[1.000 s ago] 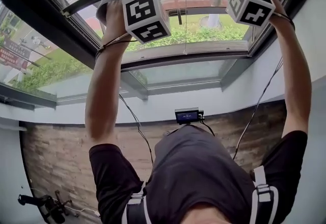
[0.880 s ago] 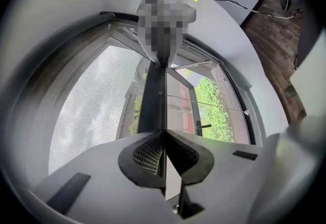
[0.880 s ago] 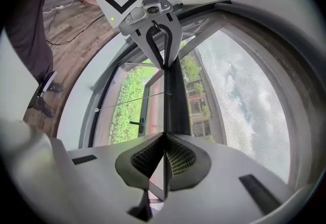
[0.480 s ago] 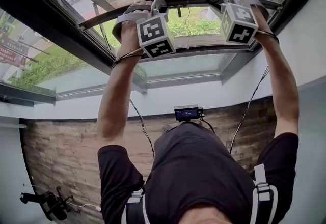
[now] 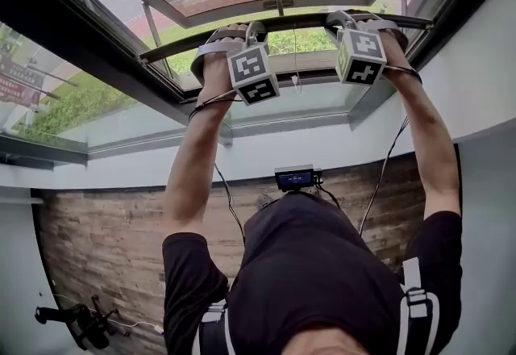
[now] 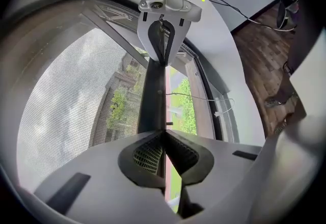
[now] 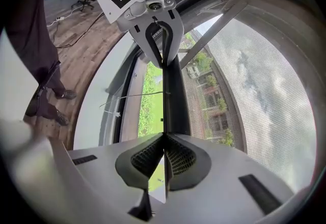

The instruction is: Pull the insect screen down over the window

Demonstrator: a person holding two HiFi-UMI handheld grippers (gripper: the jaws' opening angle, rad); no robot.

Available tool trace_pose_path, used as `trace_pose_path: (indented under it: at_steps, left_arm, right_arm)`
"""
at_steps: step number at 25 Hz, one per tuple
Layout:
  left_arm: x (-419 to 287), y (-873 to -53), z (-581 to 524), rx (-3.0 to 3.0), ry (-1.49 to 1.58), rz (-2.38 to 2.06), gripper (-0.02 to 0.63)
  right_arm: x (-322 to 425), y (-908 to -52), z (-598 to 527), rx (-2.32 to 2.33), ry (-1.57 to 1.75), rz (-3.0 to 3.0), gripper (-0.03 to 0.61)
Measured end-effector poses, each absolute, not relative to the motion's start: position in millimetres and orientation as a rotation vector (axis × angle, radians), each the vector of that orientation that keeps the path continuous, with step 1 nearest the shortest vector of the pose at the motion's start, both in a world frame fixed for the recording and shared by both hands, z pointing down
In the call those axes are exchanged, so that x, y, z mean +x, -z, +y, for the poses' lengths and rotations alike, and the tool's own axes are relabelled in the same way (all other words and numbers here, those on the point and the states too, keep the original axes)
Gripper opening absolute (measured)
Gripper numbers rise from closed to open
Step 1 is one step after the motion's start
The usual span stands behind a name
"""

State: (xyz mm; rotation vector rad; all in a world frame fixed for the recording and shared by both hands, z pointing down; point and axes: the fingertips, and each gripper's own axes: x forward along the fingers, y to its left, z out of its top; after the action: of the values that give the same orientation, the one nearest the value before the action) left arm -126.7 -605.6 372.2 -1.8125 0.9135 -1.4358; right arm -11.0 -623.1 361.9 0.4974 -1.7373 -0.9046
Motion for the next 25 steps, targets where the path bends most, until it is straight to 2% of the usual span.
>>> trace_pose_path:
  at_steps: [10,19,25]
  left_arm:
    - [-127,-450,-607,-1.886,1.514,0.893,0.021]
    - [-133,-470,-616,-1.875,1.527,0.914,0.021]
    - [-133,-517,-608,-1.959,1.586,0.868,0.021]
  right_arm:
    - [-8,-445,-627,0.462,0.819,-1.727,0.021]
    - [-15,-463,-634,0.478,0.814,-1.724,0.021]
    - [-18,-506,-627,0.397,0.754,-1.733,0.021]
